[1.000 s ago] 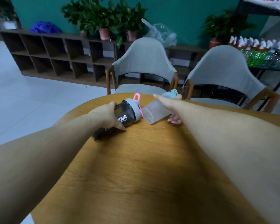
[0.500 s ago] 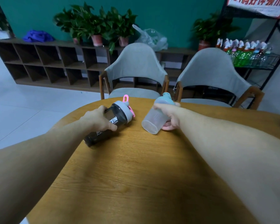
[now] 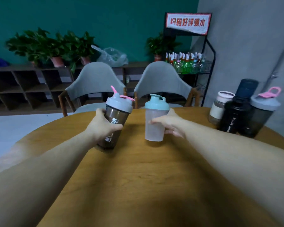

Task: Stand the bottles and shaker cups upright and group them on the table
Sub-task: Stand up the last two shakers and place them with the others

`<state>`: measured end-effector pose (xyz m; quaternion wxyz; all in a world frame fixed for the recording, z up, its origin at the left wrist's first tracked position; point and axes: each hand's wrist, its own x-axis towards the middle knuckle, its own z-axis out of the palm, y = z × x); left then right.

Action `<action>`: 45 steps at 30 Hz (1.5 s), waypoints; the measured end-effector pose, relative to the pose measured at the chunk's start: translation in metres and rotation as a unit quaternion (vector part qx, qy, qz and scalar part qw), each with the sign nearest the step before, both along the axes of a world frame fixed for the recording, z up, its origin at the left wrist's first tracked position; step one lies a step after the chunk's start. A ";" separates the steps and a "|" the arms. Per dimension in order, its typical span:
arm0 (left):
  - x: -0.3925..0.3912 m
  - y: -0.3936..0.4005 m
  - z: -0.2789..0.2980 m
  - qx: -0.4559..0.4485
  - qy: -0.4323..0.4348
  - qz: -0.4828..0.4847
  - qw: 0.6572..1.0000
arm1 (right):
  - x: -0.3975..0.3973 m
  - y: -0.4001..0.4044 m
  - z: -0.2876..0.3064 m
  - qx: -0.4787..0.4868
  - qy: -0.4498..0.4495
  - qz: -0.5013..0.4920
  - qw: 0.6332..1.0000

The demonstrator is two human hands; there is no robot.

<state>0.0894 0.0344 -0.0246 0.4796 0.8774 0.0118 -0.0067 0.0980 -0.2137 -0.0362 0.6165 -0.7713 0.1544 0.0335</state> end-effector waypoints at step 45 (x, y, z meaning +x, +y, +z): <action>-0.057 -0.449 -0.059 -0.161 -0.009 -0.214 0.964 | -0.125 -0.400 -0.064 -0.069 -0.076 -0.143 0.984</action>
